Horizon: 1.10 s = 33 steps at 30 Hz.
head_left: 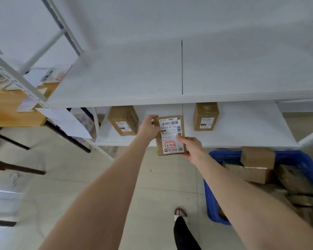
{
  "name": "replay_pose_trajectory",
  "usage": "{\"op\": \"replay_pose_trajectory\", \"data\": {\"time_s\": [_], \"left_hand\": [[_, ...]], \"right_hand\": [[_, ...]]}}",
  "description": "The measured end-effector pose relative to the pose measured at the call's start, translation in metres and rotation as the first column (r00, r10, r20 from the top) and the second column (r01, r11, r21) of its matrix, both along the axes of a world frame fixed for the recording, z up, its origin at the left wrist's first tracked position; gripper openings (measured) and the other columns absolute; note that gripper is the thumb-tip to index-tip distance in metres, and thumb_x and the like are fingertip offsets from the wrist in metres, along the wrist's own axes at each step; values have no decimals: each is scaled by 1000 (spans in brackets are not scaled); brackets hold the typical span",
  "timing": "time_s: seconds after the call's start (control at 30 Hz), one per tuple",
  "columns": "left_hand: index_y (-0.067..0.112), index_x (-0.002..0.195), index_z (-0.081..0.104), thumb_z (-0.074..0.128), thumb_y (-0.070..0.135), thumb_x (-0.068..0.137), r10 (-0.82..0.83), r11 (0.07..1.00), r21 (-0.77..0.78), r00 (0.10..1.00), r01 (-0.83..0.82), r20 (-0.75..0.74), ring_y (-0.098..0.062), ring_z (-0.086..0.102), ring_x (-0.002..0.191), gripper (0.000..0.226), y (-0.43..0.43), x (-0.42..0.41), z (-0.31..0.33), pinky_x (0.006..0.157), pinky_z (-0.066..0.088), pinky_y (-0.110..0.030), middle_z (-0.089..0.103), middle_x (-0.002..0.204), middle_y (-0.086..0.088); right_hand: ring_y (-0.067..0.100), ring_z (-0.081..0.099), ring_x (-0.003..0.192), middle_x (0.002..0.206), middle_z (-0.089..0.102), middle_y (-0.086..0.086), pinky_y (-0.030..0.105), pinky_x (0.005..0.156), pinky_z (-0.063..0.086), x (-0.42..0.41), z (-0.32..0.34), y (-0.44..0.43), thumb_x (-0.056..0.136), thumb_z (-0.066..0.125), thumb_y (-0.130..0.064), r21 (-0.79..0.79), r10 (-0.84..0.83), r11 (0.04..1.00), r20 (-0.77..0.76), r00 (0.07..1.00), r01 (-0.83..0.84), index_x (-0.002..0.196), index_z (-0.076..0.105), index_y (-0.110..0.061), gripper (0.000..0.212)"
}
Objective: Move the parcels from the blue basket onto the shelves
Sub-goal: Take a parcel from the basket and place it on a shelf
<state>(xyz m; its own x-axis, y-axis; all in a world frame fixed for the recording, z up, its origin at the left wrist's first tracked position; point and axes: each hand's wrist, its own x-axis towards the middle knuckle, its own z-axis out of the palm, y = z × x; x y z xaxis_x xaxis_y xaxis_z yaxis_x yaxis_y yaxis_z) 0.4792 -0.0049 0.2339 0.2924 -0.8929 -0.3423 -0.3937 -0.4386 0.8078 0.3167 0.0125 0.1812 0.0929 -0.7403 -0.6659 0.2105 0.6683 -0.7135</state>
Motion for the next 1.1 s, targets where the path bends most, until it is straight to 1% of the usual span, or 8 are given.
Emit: {"op": "replay_pose_trajectory", "data": {"time_s": [0.27,0.37,0.47,0.57,0.67,0.73,0.8,1.1], "left_hand": [[19,131,48,59,1,86,58,994,88,998,-58,8,-25,60,104,50,-60,67,-88,88,54,-45,56,123,-2],[21,130,47,60,6,86,49,994,94,998,-52,26,-24,60,105,48,-79,89,-120,88,54,-45,55,114,5],[21,131,47,60,8,86,25,997,66,996,-31,88,-24,60,104,49,-105,114,-154,87,54,-44,57,119,3],[21,129,49,59,7,87,19,999,41,989,-25,146,-19,59,103,45,-133,140,-188,87,54,-39,59,122,3],[18,125,51,60,6,87,-2,1000,6,985,1,170,-17,57,105,41,-160,166,-221,88,51,-34,58,119,4],[17,123,52,61,6,87,-6,1000,-13,984,9,179,-23,60,104,39,-176,181,-242,85,53,-38,58,116,4],[17,120,51,60,4,86,-20,1000,-16,982,23,189,-33,62,99,38,-188,194,-263,82,55,-45,59,116,2],[12,121,49,57,1,87,-83,994,-44,971,95,225,-23,57,104,37,-196,211,-331,91,49,-39,56,119,-7]], "right_hand": [[24,68,89,102,71,12,40,82,56,70,-92,-72,78,80,-25,69,68,996,-87,994,-62,115,54,-7,48],[26,68,95,107,70,12,44,90,54,94,-126,-95,77,81,-28,73,73,995,-95,993,-66,117,54,-9,52],[28,67,99,112,69,12,45,94,53,121,-162,-118,78,79,-26,41,64,997,-149,987,-59,118,55,-9,50],[23,67,99,112,69,4,37,94,52,151,-192,-140,85,72,-25,-66,110,988,-324,939,-138,119,62,-9,39],[14,62,91,100,66,-4,23,78,53,178,-224,-162,90,65,-25,-121,104,979,-400,910,-165,116,66,-15,28],[11,61,91,98,65,-8,9,64,43,196,-246,-175,90,62,-24,-150,88,974,-434,897,-168,116,67,-18,26],[10,60,93,105,68,-5,6,61,38,212,-266,-185,89,61,-21,-173,57,974,-449,892,-149,119,67,-19,30],[10,61,94,112,71,-3,19,76,46,239,-334,-197,89,61,-18,-159,-17,985,-470,883,-65,121,67,-22,33]]}}
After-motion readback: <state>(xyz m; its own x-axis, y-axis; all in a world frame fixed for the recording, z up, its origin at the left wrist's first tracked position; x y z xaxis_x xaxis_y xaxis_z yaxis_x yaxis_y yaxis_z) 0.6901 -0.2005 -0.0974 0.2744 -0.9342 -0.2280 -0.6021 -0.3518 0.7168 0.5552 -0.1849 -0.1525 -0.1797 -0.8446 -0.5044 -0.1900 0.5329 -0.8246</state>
